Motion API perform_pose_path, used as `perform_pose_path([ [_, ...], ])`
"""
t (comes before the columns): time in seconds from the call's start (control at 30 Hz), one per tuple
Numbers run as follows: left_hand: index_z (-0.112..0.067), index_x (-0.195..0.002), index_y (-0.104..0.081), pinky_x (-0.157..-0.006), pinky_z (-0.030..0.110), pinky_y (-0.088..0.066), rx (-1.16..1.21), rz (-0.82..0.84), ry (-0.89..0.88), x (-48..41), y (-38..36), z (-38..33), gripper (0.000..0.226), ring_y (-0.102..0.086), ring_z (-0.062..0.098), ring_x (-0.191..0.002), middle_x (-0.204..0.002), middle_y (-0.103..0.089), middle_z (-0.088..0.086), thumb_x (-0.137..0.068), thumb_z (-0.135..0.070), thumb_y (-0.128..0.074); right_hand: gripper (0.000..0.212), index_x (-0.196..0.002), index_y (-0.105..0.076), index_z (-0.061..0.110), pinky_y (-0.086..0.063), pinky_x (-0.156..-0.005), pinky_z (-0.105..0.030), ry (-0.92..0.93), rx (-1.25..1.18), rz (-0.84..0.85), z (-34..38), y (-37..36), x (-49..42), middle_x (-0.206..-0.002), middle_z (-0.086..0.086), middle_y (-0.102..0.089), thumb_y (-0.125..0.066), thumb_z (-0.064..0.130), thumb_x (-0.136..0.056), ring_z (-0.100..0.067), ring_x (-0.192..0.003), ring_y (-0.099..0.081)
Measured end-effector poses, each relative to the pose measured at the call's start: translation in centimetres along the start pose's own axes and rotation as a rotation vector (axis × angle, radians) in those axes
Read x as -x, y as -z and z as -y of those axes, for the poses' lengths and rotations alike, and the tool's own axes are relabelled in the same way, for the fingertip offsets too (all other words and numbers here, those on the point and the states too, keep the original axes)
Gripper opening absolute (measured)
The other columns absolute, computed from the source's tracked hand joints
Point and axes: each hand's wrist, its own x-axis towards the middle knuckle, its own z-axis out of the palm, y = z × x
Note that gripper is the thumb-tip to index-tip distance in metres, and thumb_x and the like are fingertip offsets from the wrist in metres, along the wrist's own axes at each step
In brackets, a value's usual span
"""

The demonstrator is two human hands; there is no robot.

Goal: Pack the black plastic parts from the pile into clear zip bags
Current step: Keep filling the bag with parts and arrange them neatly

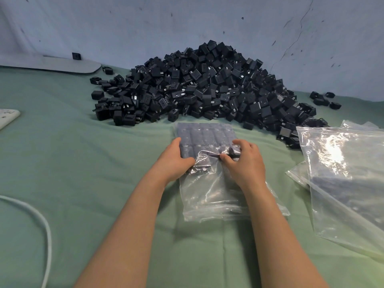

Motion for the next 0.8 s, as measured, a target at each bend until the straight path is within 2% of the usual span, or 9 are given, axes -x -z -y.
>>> perform_pose_path([
  [0.07, -0.014, -0.138, -0.037, -0.098, 0.028, -0.039, 0.016, -0.033, 0.004, 0.06, -0.07, -0.03, 0.056, -0.050, 0.011, -0.113, -0.119, -0.052, -0.015, -0.086, -0.014, -0.059, 0.053, -0.134, -0.048, 0.022, -0.035, -0.087, -0.025, -0.004, -0.010, 0.002, -0.22, 0.40, -0.04, -0.137, -0.003, -0.045, -0.066, 0.038, -0.087, -0.019, -0.120, -0.048],
  [0.13, -0.016, -0.125, -0.046, -0.090, 0.027, -0.041, 0.045, -0.071, 0.006, 0.09, -0.14, -0.05, 0.039, -0.053, 0.012, -0.105, -0.111, -0.059, -0.010, -0.087, -0.013, -0.055, 0.056, -0.135, -0.047, 0.021, -0.037, -0.091, -0.029, -0.017, 0.000, 0.011, -0.30, 0.71, -0.06, -0.138, -0.004, -0.046, -0.066, 0.040, -0.086, -0.021, -0.122, -0.047],
  [0.2, -0.015, -0.120, -0.050, -0.095, 0.031, -0.044, 0.068, -0.088, 0.014, 0.13, -0.17, -0.12, 0.033, -0.055, 0.015, -0.108, -0.116, -0.061, -0.001, -0.087, -0.011, -0.053, 0.057, -0.135, -0.047, 0.021, -0.038, -0.095, -0.033, -0.031, 0.008, 0.032, -0.25, 0.77, -0.08, -0.136, -0.004, -0.048, -0.067, 0.042, -0.085, -0.023, -0.123, -0.046],
  [0.33, -0.012, -0.117, -0.051, -0.099, 0.043, -0.045, 0.082, -0.067, 0.029, 0.25, -0.23, -0.33, 0.030, -0.058, 0.021, -0.108, -0.115, -0.062, 0.004, -0.088, -0.009, -0.049, 0.057, -0.133, -0.048, 0.020, -0.039, -0.095, -0.034, -0.039, 0.013, 0.053, -0.14, 0.65, -0.02, -0.134, -0.004, -0.051, -0.068, 0.042, -0.084, -0.023, -0.122, -0.047],
  [0.53, -0.011, -0.117, -0.052, -0.098, 0.046, -0.045, 0.085, -0.046, 0.029, 0.29, -0.25, -0.39, 0.029, -0.057, 0.024, -0.110, -0.116, -0.061, 0.006, -0.088, -0.008, -0.048, 0.053, -0.130, -0.051, 0.021, -0.036, -0.084, -0.028, -0.045, 0.010, 0.037, -0.22, 0.24, 0.00, -0.131, -0.005, -0.049, -0.068, 0.042, -0.085, -0.023, -0.117, -0.050],
  [0.6, -0.011, -0.117, -0.051, -0.099, 0.044, -0.045, 0.081, -0.044, 0.025, 0.27, -0.28, -0.29, 0.029, -0.057, 0.023, -0.110, -0.117, -0.061, 0.005, -0.088, -0.008, -0.049, 0.052, -0.129, -0.051, 0.021, -0.034, -0.081, -0.026, -0.047, 0.014, 0.031, -0.25, 0.11, -0.03, -0.130, -0.005, -0.049, -0.067, 0.042, -0.085, -0.022, -0.114, -0.051],
  [0.7, -0.014, -0.113, -0.050, -0.097, 0.034, -0.044, 0.069, -0.047, 0.013, 0.22, -0.33, -0.15, 0.028, -0.053, 0.018, -0.103, -0.111, -0.057, -0.002, -0.087, -0.007, -0.053, 0.051, -0.128, -0.052, 0.020, -0.034, -0.080, -0.025, -0.048, 0.014, 0.023, -0.27, -0.03, -0.08, -0.129, -0.004, -0.049, -0.067, 0.042, -0.085, -0.022, -0.112, -0.052],
  [0.8, -0.015, -0.118, -0.050, -0.094, 0.032, -0.042, 0.064, -0.046, 0.001, 0.17, -0.30, -0.13, 0.034, -0.050, 0.014, -0.098, -0.107, -0.054, -0.005, -0.086, -0.006, -0.055, 0.051, -0.128, -0.052, 0.021, -0.034, -0.079, -0.025, -0.049, 0.020, 0.016, -0.26, -0.09, -0.09, -0.129, -0.004, -0.049, -0.067, 0.043, -0.085, -0.022, -0.111, -0.052],
])
